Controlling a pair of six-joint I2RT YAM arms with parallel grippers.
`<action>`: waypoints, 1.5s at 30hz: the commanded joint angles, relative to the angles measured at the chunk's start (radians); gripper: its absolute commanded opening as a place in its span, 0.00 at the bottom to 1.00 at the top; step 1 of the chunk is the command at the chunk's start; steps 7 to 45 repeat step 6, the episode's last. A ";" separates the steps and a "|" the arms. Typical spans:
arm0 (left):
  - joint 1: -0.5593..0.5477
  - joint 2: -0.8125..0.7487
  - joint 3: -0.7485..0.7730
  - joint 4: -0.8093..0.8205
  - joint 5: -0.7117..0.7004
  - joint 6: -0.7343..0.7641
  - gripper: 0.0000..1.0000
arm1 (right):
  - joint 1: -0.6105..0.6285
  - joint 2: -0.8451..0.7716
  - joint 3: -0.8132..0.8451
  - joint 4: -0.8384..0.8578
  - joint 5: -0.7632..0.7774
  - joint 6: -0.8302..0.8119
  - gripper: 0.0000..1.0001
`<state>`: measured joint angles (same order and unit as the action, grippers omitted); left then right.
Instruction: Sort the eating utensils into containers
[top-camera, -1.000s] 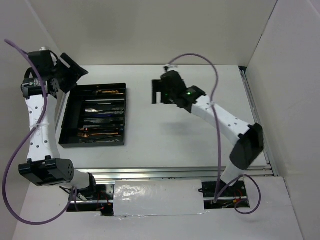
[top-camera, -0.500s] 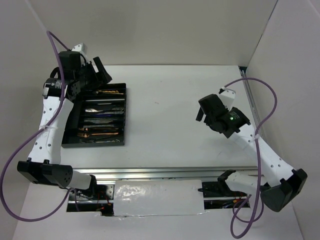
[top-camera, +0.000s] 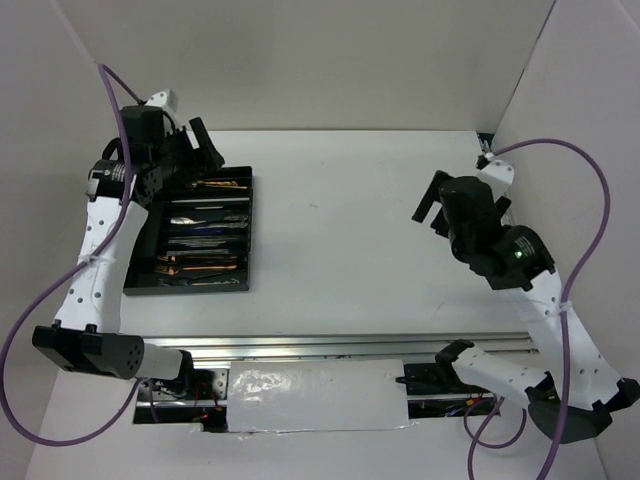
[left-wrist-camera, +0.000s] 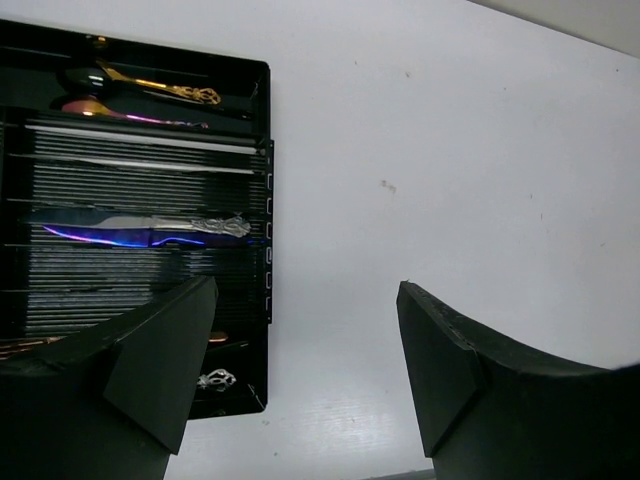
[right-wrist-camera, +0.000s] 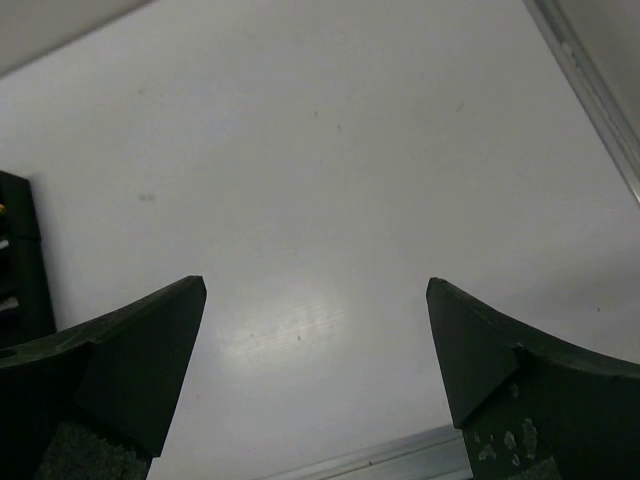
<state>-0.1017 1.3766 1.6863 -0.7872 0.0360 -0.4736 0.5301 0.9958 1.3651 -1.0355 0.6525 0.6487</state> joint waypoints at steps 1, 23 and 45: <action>-0.004 -0.010 0.082 0.010 -0.025 0.056 0.86 | -0.018 -0.010 0.089 0.051 0.064 -0.078 1.00; 0.000 -0.019 0.119 0.002 -0.030 0.073 0.87 | -0.035 0.014 0.135 0.061 0.027 -0.093 1.00; 0.000 -0.019 0.119 0.002 -0.030 0.073 0.87 | -0.035 0.014 0.135 0.061 0.027 -0.093 1.00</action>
